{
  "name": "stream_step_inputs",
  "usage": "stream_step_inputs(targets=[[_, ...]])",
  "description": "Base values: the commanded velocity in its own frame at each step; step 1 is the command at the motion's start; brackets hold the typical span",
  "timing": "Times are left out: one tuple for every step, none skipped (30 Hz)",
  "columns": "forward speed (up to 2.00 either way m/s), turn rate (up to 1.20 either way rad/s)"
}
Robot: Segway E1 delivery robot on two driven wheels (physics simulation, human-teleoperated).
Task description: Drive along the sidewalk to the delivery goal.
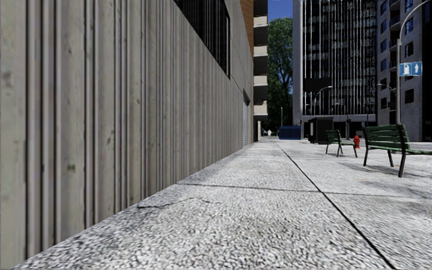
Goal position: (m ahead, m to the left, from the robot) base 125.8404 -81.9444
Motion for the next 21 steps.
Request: stream_step_inputs(targets=[[0.88, -0.50], [0.88, -0.50], [1.17, -0.50], [1.46, -0.50], [1.66, -0.50], [2.00, -0.50], [2.00, -0.50], [2.00, -0.50], [2.00, -0.50], [2.00, -0.50], [2.00, -0.50], [2.00, -0.50], [2.00, -0.50], [2.00, -0.41], [2.00, -0.41], [2.00, -0.31], [2.00, -0.09], [2.00, 0.00], [2.00, 0.00], [2.00, 0.00], [2.00, 0.00]])
